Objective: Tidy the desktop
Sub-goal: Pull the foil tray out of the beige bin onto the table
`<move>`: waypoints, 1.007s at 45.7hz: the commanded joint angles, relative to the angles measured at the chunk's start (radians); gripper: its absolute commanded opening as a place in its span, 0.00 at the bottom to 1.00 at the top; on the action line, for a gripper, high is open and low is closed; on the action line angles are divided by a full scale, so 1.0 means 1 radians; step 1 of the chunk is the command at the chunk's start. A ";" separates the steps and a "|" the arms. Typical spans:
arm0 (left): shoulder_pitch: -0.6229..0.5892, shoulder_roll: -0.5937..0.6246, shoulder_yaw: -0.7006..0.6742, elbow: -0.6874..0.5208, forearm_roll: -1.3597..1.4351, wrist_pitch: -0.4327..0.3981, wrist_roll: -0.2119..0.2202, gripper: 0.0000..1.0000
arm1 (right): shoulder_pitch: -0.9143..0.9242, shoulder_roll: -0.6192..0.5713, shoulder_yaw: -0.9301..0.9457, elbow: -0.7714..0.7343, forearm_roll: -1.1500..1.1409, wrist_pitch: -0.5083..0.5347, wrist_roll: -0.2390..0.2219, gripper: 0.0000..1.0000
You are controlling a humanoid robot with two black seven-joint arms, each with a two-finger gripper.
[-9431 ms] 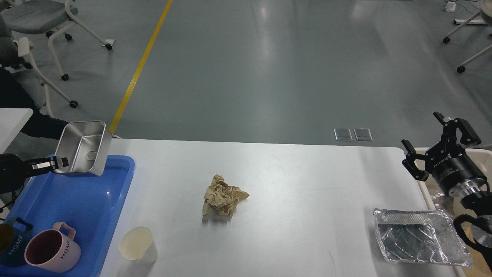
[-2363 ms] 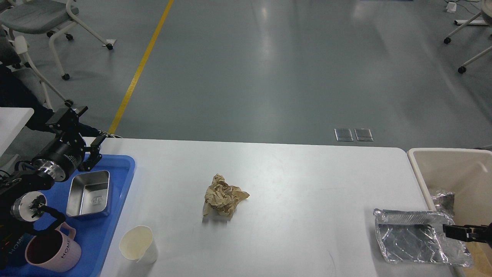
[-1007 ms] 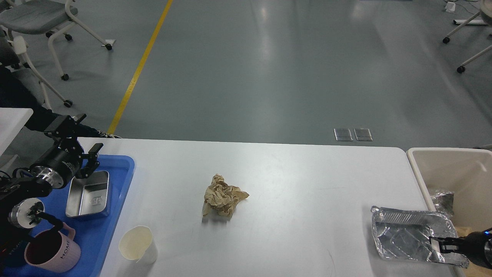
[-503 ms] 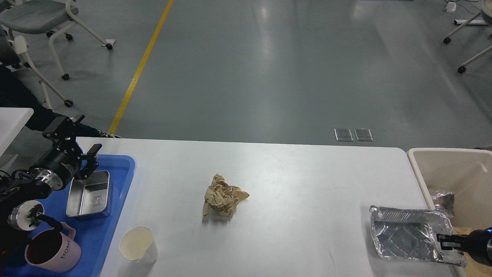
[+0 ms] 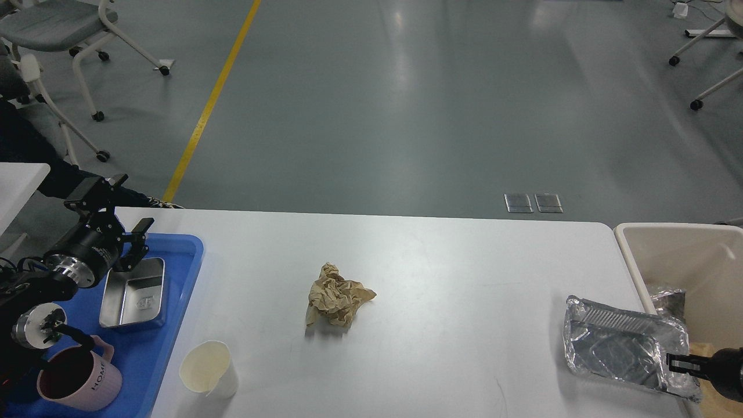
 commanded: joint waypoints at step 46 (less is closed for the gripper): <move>0.006 0.031 0.005 0.000 -0.002 0.002 0.014 0.96 | 0.094 -0.382 0.000 0.498 0.213 0.131 0.010 0.00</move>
